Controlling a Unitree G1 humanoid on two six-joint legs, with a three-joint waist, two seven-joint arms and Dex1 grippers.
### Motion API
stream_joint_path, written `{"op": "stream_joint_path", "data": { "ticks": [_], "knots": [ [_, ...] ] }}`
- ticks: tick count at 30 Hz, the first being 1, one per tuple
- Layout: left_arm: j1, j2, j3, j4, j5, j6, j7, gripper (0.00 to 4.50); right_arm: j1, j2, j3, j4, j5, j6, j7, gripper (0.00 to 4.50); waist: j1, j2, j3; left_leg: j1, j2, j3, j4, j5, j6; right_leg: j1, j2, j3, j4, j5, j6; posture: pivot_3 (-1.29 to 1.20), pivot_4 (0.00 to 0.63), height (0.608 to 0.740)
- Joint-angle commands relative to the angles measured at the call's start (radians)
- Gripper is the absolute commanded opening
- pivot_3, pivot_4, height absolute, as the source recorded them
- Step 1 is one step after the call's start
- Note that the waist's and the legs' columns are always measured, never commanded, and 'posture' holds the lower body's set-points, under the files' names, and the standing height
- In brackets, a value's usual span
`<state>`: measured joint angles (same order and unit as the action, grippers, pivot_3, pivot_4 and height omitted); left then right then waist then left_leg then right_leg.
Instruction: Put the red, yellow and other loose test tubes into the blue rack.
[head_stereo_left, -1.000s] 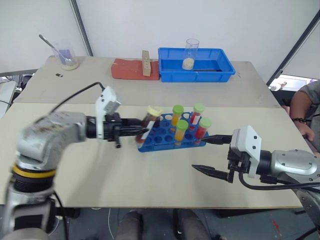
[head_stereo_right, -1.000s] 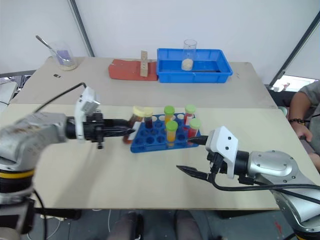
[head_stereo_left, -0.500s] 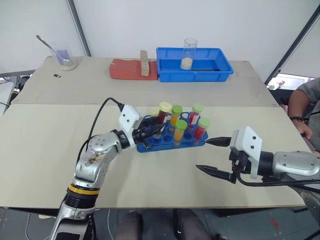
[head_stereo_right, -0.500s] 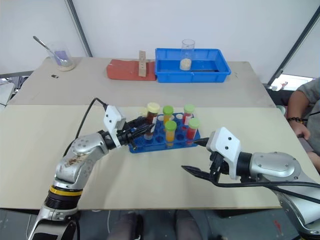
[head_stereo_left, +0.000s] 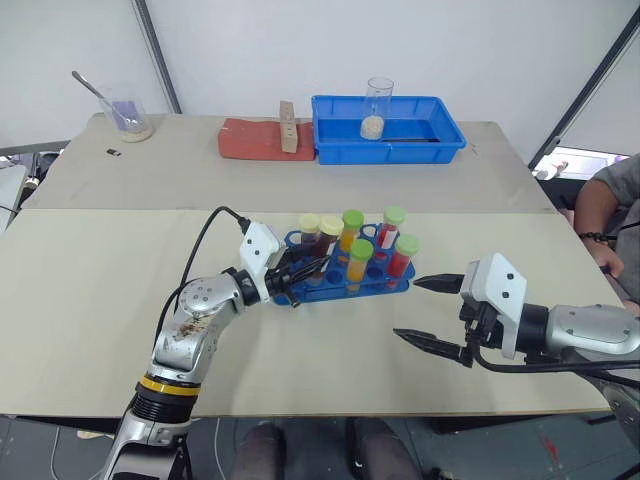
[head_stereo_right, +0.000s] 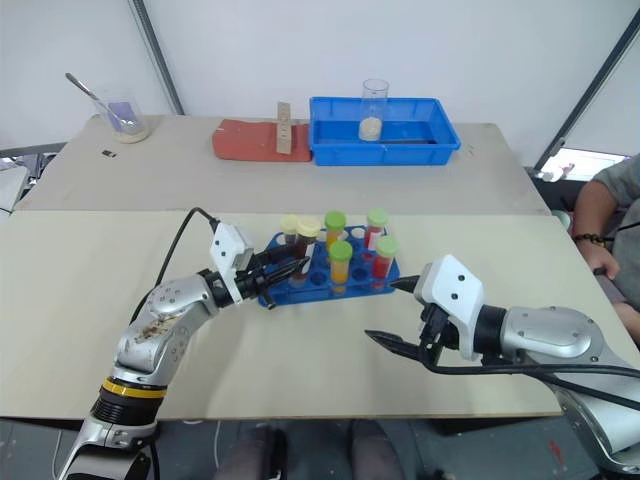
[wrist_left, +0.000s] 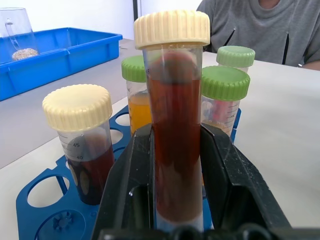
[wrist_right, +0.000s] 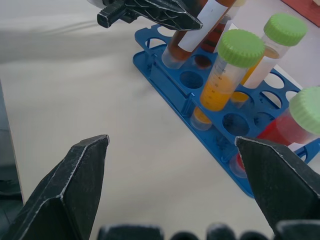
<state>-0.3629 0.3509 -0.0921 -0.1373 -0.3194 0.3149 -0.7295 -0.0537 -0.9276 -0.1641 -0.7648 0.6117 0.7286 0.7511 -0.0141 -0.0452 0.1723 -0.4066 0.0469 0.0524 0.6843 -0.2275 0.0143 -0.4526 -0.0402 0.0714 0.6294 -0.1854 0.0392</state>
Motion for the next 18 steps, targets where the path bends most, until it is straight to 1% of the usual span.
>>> {"op": "stream_joint_path", "data": {
  "ticks": [1,5,13,15,17,18],
  "knots": [
    [0.011,-0.017,-0.013,0.022,0.020,-0.039,0.010,0.83,0.002,0.008,-0.011,-0.031,-0.003,-0.012,-0.015,4.50,0.001,0.000,0.000,0.000,0.000,0.000,0.000,0.000,0.000,0.000,0.000,0.000,0.000,0.000,0.000,0.00,0.150,0.729],
    [0.027,-0.028,-0.015,0.041,0.029,-0.079,0.013,0.83,0.002,0.012,-0.005,-0.031,-0.012,-0.021,-0.018,4.50,0.003,0.000,0.000,0.001,0.000,0.000,0.000,0.000,0.000,0.002,0.000,0.000,0.000,0.000,0.000,0.00,0.150,0.729],
    [0.095,-0.016,0.000,0.038,0.038,-0.166,0.012,0.83,0.003,0.038,-0.033,-0.014,-0.008,-0.024,-0.030,4.50,0.000,0.000,0.000,0.001,0.000,0.000,0.000,0.000,0.000,0.002,0.000,0.000,-0.001,0.000,0.000,0.00,0.150,0.729],
    [0.107,-0.012,0.003,0.039,0.040,-0.181,0.011,1.86,-0.001,0.039,-0.039,-0.004,-0.008,-0.025,-0.027,4.50,-0.001,0.000,0.000,0.001,0.000,0.000,0.000,0.000,0.000,0.002,0.000,0.000,-0.001,0.000,0.000,0.00,0.150,0.729],
    [0.114,-0.006,0.004,0.038,0.035,-0.186,0.000,2.52,-0.006,0.040,-0.041,0.004,-0.003,-0.024,-0.025,4.50,-0.001,0.000,0.000,0.001,0.000,0.000,0.000,0.000,0.000,0.002,0.000,0.000,-0.001,0.000,0.000,0.00,0.150,0.729],
    [0.119,0.000,0.003,0.036,0.036,-0.198,-0.010,3.02,-0.010,0.040,-0.040,0.007,-0.002,-0.025,-0.023,4.50,0.000,0.000,0.000,0.001,0.000,0.000,0.000,0.000,0.000,0.002,0.000,-0.001,-0.001,-0.001,-0.002,0.00,0.150,0.729]
  ]
}}
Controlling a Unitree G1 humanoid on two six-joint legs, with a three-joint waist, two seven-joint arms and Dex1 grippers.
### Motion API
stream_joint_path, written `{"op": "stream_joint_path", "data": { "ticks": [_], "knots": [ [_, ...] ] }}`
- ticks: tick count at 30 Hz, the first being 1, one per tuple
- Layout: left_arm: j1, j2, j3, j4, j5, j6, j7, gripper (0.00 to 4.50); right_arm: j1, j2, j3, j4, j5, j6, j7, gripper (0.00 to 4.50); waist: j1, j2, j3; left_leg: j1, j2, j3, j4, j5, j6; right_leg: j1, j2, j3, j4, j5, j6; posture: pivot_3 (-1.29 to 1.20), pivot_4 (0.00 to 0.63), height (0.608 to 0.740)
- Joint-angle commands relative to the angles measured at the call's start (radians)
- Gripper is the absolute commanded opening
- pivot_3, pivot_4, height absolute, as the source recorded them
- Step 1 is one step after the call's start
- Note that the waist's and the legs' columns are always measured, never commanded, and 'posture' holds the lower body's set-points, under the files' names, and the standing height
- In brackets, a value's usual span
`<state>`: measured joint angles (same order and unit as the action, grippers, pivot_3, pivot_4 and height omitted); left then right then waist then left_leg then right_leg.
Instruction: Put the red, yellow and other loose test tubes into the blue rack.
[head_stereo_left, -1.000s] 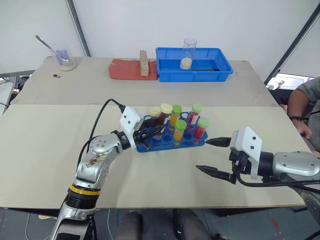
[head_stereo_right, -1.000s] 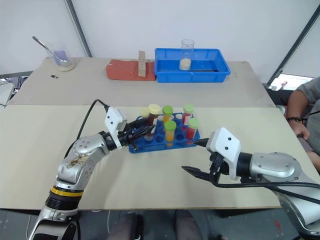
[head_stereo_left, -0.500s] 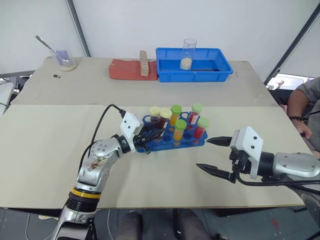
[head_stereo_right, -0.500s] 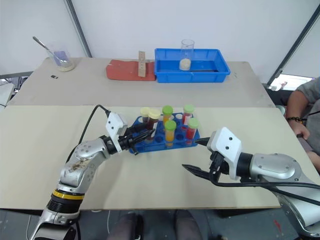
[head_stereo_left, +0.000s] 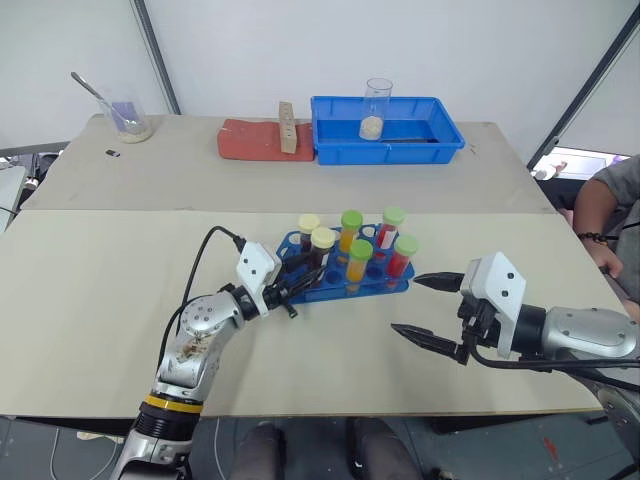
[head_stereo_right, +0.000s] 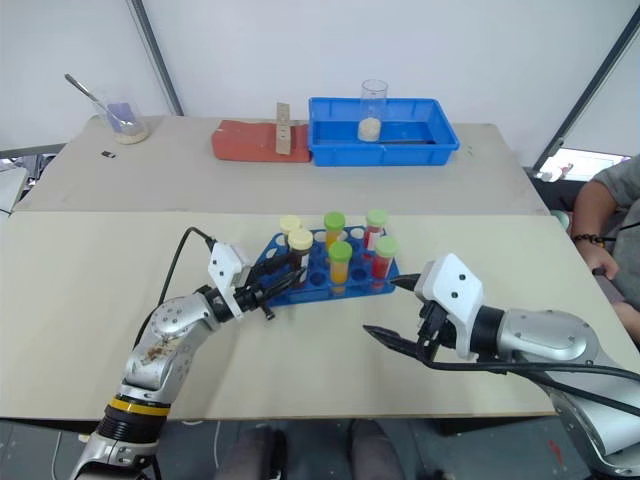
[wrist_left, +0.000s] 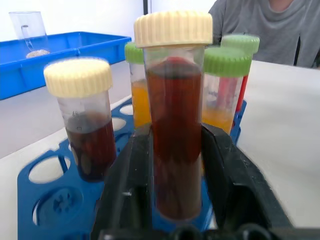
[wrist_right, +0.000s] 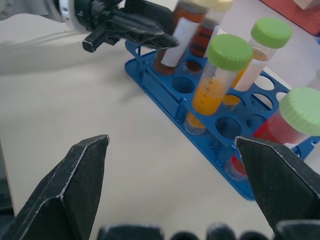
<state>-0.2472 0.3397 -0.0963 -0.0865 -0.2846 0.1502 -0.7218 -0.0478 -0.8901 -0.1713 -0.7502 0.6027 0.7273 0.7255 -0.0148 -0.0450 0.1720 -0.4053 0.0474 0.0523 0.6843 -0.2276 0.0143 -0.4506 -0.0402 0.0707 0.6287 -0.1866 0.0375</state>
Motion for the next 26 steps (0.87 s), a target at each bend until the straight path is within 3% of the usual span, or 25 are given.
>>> {"op": "stream_joint_path", "data": {
  "ticks": [1,3,4,9,12,16,20,26],
  "knots": [
    [0.009,0.020,0.011,-0.021,0.002,-0.034,-0.023,3.56,-0.020,0.003,-0.032,-0.004,0.007,-0.028,0.006,4.50,0.001,0.000,0.000,0.000,0.000,0.000,0.000,0.000,0.000,0.000,0.000,0.000,0.000,-0.001,-0.001,0.00,0.150,0.729],
    [0.025,0.053,0.016,-0.037,0.011,-0.040,-0.042,4.31,-0.028,0.004,-0.029,0.004,0.003,-0.040,0.012,4.50,0.001,0.000,0.000,0.000,0.000,0.000,0.000,0.000,0.000,0.000,0.000,0.000,0.000,-0.001,-0.001,0.00,0.150,0.729],
    [0.035,0.075,0.018,-0.048,0.014,-0.042,-0.056,4.45,-0.030,0.004,-0.028,0.008,0.000,-0.045,0.015,4.50,0.001,0.000,0.000,0.000,0.000,0.000,0.000,0.000,0.000,0.000,0.000,0.000,0.000,-0.001,-0.001,0.00,0.150,0.729],
    [0.085,0.240,0.080,-0.165,0.008,0.046,-0.098,4.45,-0.030,-0.007,-0.056,0.069,-0.032,-0.116,0.056,4.50,-0.001,0.000,0.000,0.000,0.000,0.000,0.000,0.000,0.000,0.000,0.000,0.000,-0.001,-0.002,-0.003,0.00,0.150,0.729],
    [0.154,0.388,0.181,-0.268,0.001,0.128,-0.115,4.45,-0.021,-0.069,-0.086,0.166,-0.063,-0.222,0.192,4.50,-0.003,0.000,0.000,-0.001,0.001,0.002,-0.002,0.000,0.000,-0.003,0.000,0.000,0.000,-0.003,-0.005,0.00,0.150,0.729],
    [0.256,0.490,0.302,-0.320,0.010,0.153,-0.119,4.45,-0.029,-0.130,-0.110,0.272,-0.061,-0.300,0.334,4.50,0.000,0.000,0.000,0.001,0.001,0.003,-0.003,0.000,0.000,-0.003,-0.001,0.000,-0.001,-0.004,-0.006,0.00,0.150,0.729],
    [0.321,0.531,0.409,-0.339,-0.043,0.205,-0.140,4.45,-0.053,-0.187,-0.134,0.367,-0.054,-0.324,0.437,4.50,0.001,0.000,0.000,0.000,0.002,0.004,-0.004,0.000,0.000,-0.004,-0.001,-0.001,-0.001,-0.005,-0.007,0.00,0.150,0.729],
    [0.367,0.520,0.448,-0.370,-0.101,0.277,-0.143,4.45,-0.088,-0.201,-0.129,0.421,-0.070,-0.351,0.478,4.50,0.002,0.001,0.000,0.001,0.002,0.004,-0.004,0.000,0.000,-0.005,-0.002,-0.001,0.000,-0.005,-0.008,0.00,0.150,0.729]
  ]
}}
